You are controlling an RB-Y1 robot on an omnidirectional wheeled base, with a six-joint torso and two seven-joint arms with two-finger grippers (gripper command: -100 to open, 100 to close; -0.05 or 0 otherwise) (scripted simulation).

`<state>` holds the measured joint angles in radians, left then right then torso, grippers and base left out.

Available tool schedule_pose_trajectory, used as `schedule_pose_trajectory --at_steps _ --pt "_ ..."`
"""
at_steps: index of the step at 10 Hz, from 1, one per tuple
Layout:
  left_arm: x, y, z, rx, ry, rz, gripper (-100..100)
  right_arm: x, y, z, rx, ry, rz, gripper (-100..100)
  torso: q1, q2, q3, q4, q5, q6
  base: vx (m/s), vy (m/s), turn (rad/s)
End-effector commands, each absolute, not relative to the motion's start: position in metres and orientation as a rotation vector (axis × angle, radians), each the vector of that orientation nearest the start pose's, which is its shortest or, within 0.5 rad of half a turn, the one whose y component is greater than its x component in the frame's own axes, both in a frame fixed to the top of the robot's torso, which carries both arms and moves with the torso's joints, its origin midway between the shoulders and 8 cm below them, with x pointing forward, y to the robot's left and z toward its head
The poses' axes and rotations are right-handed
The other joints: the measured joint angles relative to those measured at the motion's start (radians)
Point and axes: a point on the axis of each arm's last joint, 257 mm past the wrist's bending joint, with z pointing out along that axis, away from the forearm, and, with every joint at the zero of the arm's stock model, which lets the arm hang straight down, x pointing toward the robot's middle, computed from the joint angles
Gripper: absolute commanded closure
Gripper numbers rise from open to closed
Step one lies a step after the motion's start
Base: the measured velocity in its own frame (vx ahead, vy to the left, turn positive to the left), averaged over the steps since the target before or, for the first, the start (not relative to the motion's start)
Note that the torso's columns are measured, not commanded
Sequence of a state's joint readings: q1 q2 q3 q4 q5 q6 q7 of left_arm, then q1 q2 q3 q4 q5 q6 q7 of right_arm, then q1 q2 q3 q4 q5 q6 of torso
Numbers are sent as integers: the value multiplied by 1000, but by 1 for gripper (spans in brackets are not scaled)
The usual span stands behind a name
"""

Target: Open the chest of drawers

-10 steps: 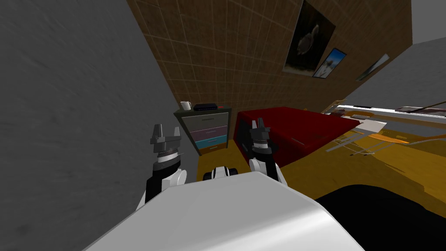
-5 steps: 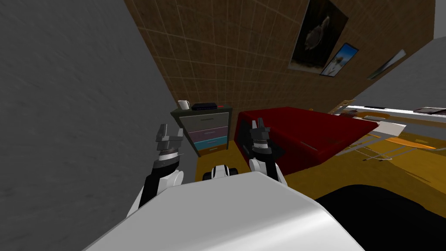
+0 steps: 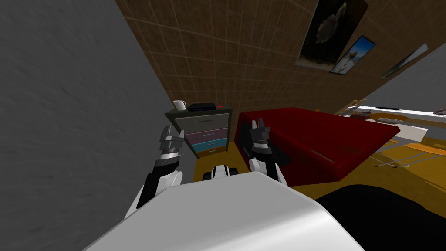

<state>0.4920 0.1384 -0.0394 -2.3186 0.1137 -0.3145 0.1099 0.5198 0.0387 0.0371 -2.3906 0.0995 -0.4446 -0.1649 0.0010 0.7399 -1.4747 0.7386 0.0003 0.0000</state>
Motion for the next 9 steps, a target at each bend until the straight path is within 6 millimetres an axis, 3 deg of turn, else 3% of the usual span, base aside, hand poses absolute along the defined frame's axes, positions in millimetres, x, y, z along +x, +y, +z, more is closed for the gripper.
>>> schedule_pose_trajectory --at_steps 1,9 --pt "377 269 -6 -855 761 -1473 -100 332 -261 56 661 568 1425 0 1 -2 -1 -1 0 0 95 -38 36" --pt "396 284 -40 -1017 808 -1445 -100 332 -261 56 661 568 1425 0 -1 -3 -2 -1 0 0 84 -50 36"
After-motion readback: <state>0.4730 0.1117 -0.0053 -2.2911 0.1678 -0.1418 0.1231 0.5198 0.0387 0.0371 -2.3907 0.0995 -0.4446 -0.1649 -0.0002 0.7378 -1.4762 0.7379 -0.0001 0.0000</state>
